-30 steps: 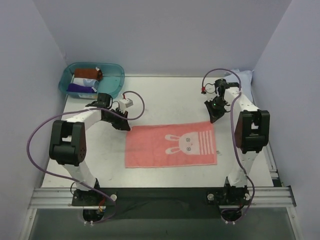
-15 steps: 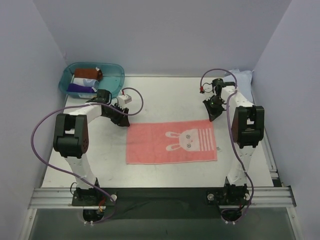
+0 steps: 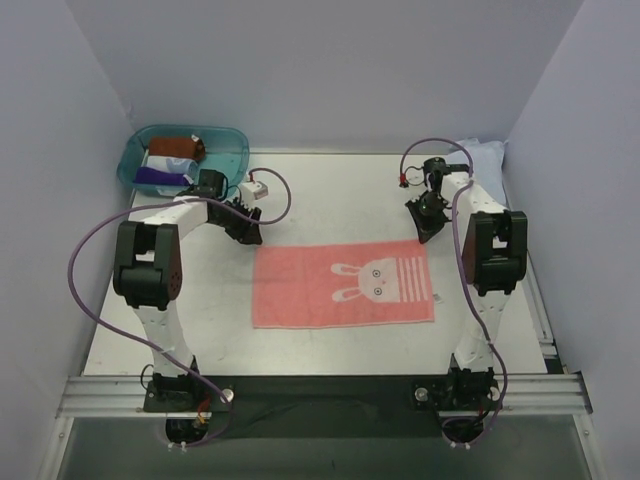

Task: Roll the towels
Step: Flatten the towel, then fold the towel

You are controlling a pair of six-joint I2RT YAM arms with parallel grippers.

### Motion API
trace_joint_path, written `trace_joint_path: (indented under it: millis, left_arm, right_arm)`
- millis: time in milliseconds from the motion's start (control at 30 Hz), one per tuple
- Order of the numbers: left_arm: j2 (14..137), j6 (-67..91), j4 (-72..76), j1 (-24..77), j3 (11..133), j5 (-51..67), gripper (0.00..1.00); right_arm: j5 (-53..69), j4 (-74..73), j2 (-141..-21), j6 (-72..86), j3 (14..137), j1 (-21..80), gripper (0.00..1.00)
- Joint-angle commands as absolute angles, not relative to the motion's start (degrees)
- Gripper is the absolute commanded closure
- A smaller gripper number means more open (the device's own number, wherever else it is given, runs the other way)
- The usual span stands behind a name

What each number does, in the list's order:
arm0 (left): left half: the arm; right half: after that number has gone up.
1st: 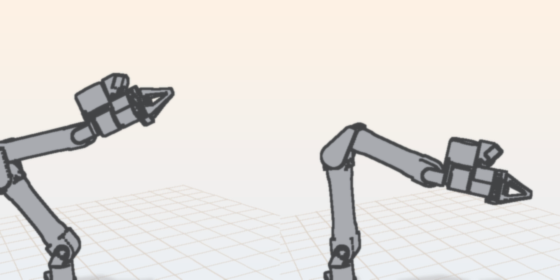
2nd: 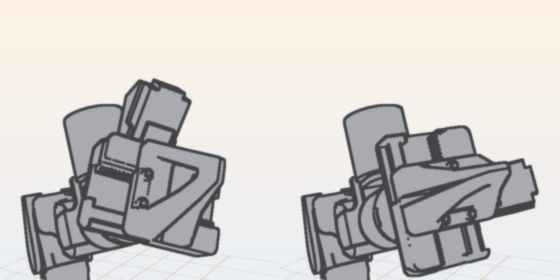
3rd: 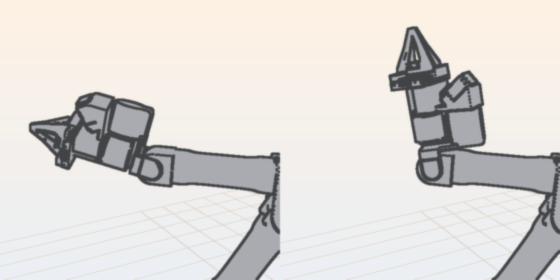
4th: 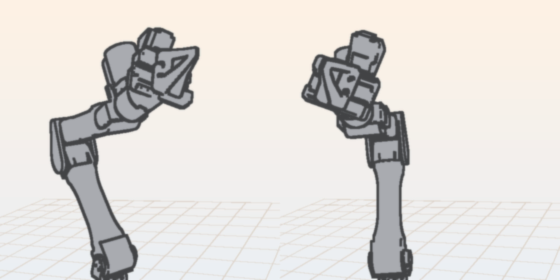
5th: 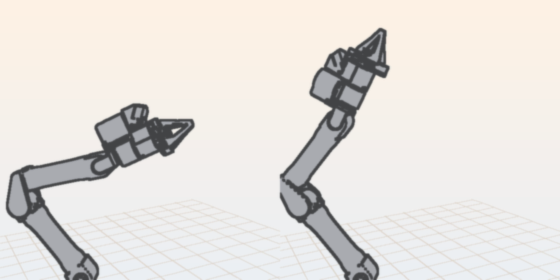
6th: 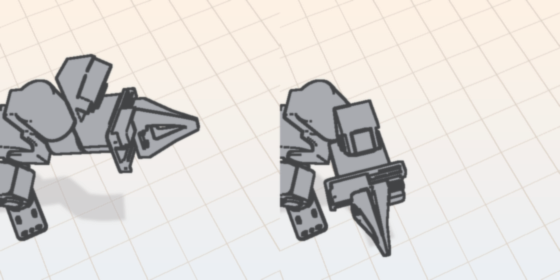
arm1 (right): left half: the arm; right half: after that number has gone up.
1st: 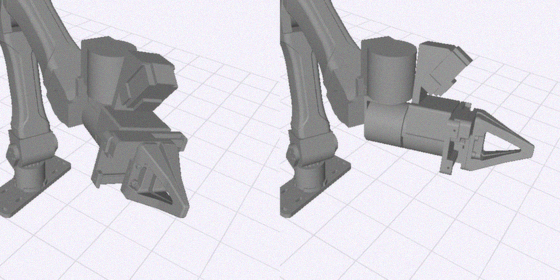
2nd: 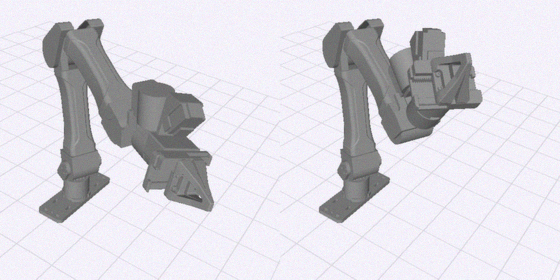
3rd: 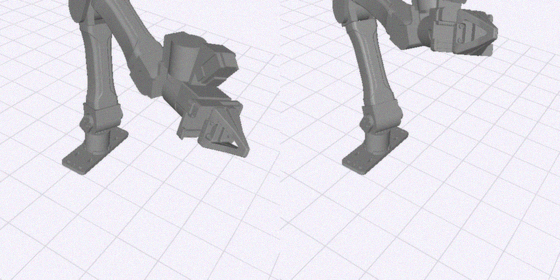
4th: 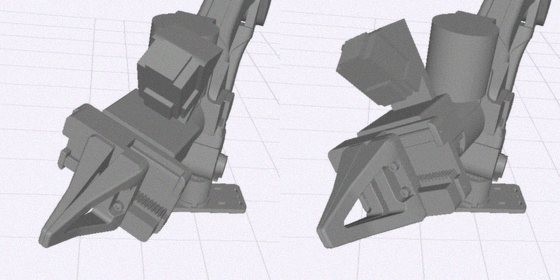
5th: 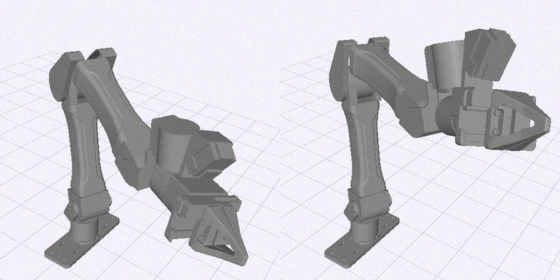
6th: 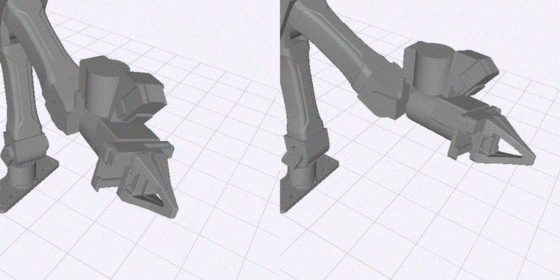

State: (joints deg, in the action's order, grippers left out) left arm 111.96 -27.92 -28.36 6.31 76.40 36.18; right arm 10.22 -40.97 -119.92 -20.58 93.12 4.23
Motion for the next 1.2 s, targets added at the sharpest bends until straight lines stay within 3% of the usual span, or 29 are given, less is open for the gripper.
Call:
trace_joint_path:
  millis: [0, 300, 400, 433, 567, 900, 1167]
  left_arm:
    - [113.7, -30.1, -30.5, 7.8, 79.4, 36.8, 0.51]
    - [116.3, -30.6, -32.6, 9.1, 80.8, 34.5, 0.61]
    - [116.5, -31.6, -33.7, 9.1, 81.0, 34.1, 0.76]
    - [116.3, -31.8, -33.9, 9.0, 81.2, 33.8, 0.88]
    - [116.8, -32.0, -34.3, 7.7, 84.3, 33.9, 1.00]
    - [122.7, -32.3, -39.1, 7.4, 99.0, 35.0, 1.00]
    - [110.8, -38.7, -39.1, 5.8, 87.3, 40.3, 1.00]
  right_arm:
    - [9.0, -43.1, -120.9, -20.4, 95.1, 4.7, 1.00]
    - [9.0, -43.2, -121.3, -20.9, 95.0, 4.7, 1.00]
    - [9.0, -43.2, -121.3, -21.0, 94.9, 4.7, 1.00]
    - [9.1, -43.2, -121.3, -20.9, 94.7, 4.7, 1.00]
    - [9.4, -43.2, -121.4, -20.8, 94.9, 4.7, 1.00]
    - [9.4, -43.5, -124.0, -19.9, 102.9, 4.0, 1.00]
    - [12.4, -43.8, -114.4, -22.8, 94.3, 3.5, 1.00]
